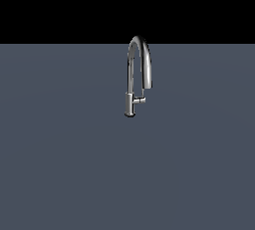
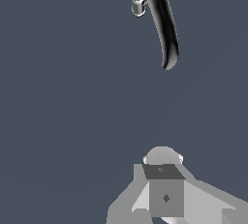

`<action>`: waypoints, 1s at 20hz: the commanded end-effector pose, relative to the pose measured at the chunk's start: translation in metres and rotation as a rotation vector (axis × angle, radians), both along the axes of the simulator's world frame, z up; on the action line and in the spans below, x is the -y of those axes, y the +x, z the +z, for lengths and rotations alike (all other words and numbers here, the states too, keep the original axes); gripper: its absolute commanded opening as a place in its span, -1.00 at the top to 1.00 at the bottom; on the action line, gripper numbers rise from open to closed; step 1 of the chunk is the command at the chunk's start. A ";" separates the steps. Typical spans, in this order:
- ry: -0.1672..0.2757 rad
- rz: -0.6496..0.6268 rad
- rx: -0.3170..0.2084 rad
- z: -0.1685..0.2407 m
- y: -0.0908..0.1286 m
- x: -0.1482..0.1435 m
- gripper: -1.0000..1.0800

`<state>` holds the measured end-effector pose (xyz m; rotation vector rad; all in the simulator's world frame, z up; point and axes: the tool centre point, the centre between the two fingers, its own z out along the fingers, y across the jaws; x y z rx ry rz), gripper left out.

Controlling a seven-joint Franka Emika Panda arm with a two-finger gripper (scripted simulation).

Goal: Turn on the faucet by rotating a designated handle.

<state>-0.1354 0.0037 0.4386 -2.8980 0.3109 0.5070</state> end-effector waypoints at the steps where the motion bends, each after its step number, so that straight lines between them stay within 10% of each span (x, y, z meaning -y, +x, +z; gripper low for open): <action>1: 0.028 -0.031 -0.034 -0.005 0.014 0.001 1.00; 20: 0.244 -0.265 -0.294 -0.062 0.113 0.017 1.00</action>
